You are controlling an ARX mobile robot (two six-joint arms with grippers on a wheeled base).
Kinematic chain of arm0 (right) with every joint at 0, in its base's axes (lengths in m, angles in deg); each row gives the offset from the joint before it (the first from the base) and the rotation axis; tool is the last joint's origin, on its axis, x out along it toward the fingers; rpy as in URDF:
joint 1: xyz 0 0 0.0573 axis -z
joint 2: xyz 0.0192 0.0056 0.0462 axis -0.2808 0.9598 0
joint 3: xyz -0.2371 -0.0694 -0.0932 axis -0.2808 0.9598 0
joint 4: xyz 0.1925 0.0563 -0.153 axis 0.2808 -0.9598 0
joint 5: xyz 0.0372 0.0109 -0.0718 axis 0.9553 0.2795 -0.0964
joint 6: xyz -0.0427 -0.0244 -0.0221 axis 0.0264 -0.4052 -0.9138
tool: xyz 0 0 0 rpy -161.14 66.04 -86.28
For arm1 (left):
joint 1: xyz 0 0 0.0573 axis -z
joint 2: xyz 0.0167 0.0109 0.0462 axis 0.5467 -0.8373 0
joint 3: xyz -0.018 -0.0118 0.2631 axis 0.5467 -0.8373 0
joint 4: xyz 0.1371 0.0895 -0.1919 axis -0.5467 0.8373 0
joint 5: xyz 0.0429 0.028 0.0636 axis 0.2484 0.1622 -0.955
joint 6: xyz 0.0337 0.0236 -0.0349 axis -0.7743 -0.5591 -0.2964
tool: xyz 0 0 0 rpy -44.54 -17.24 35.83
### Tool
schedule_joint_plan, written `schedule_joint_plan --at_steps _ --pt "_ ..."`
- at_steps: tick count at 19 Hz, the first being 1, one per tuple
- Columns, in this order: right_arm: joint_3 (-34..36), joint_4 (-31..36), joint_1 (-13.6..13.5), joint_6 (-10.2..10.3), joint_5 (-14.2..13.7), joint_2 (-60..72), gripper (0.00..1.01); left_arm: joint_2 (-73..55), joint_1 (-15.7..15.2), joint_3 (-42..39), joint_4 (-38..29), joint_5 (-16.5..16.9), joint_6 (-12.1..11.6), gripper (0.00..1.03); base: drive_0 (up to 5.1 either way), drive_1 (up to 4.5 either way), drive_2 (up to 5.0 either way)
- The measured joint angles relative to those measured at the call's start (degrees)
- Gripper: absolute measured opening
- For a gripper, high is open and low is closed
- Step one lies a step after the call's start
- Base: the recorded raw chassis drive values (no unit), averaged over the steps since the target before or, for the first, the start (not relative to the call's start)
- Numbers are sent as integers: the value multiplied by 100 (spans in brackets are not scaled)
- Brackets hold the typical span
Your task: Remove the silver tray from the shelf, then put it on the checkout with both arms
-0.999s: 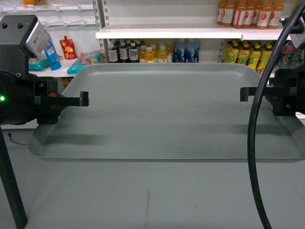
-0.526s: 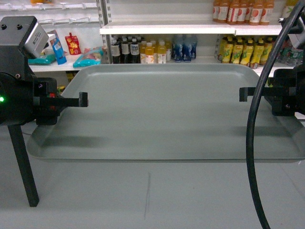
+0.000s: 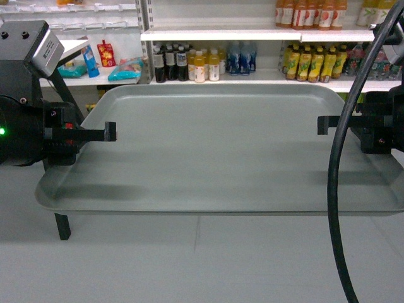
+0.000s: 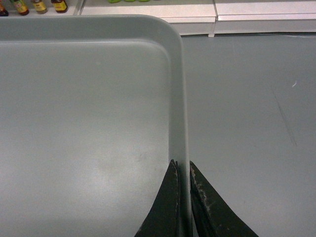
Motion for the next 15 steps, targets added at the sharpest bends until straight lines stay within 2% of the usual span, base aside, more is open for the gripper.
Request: schedule_joint_plan --at_steps 15 --pt "0 -22 2 -2 -4 2 3 -2 11 -2 11 -9 0 3 0 0 0"
